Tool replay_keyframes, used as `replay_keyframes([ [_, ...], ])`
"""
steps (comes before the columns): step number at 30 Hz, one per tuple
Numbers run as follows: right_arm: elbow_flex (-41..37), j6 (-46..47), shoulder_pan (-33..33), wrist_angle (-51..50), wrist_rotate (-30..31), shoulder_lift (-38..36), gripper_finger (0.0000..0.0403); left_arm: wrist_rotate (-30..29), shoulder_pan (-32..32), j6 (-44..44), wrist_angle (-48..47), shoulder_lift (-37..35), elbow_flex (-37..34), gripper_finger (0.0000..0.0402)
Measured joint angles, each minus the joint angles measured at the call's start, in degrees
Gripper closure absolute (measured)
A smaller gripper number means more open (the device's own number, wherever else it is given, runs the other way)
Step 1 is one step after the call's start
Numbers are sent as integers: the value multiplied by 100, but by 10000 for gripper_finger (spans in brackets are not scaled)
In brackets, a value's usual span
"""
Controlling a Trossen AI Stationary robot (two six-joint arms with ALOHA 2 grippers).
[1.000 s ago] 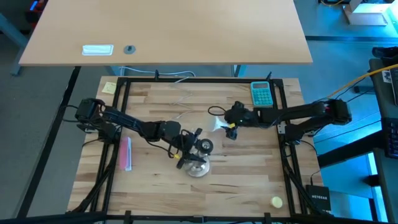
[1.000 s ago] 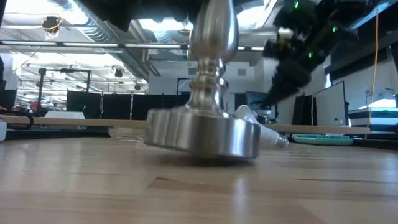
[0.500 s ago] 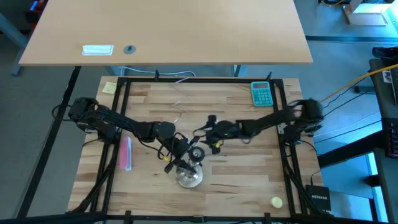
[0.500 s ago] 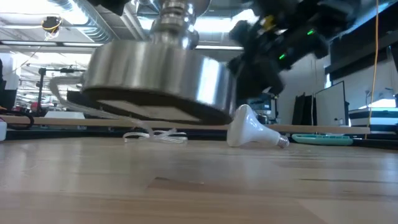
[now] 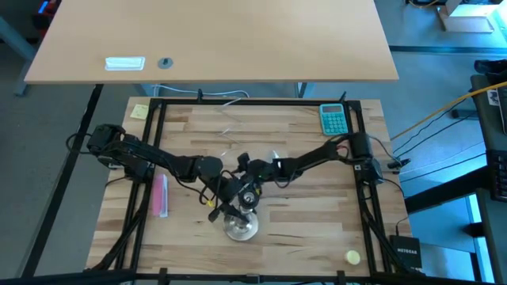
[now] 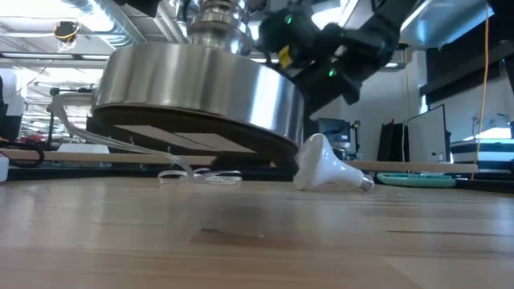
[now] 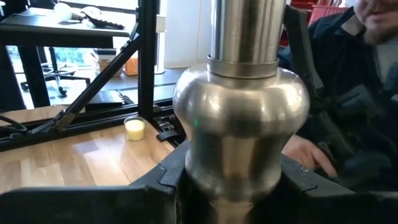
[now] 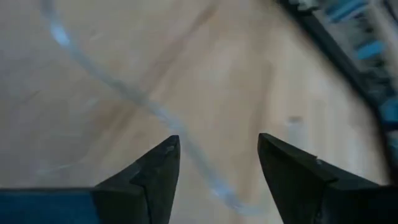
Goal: Screw lightbulb
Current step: Adjust the silver lamp
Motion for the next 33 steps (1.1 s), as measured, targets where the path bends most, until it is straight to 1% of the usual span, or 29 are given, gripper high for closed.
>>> replay_keyframes([
  [1,0,-2,-44,-29,-145,73,191,-1,0,-3,12,-1,0,278],
  [3,-1,25,-139,25,-224,168,199,-12,0,0,33,0,0,278],
  [6,7,99,-241,51,72,186,227,-14,-2,-1,45,-2,0,278],
  [8,5,232,-310,132,56,193,262,-14,-2,5,61,-1,0,278],
  [13,11,671,-556,480,-240,197,377,-14,-8,-28,79,-2,0,278],
  [14,11,749,-614,487,-223,196,386,-17,-25,-27,78,-2,0,278],
  [15,8,831,-684,475,-154,157,387,-22,-40,-28,80,-2,0,278],
  [18,59,1049,-856,364,120,-87,373,-65,-117,-56,61,48,0,278],
  [21,232,1073,-1028,10,318,-312,382,-90,-159,-136,-170,166,0,278],
  [23,348,1091,-1135,-374,324,-389,392,-409,-164,-75,-555,204,0,278],
  [24,401,1140,-1171,-567,290,-430,393,-639,-164,-33,-674,205,7,278],
  [25,458,1215,-1204,-714,208,-474,392,-1009,-164,21,-868,182,26,278],
  [27,546,1463,-1241,-903,150,-560,376,-1756,-175,90,-1020,166,33,278],
  [28,555,1602,-1266,-1020,209,-595,362,-1946,-157,188,-1036,166,37,278],
  [31,552,1695,-1301,-1424,587,-695,312,-2083,-137,500,-996,172,31,278],
  [33,549,1637,-1317,-1683,813,-914,276,-2175,-105,608,-983,176,28,278],
])
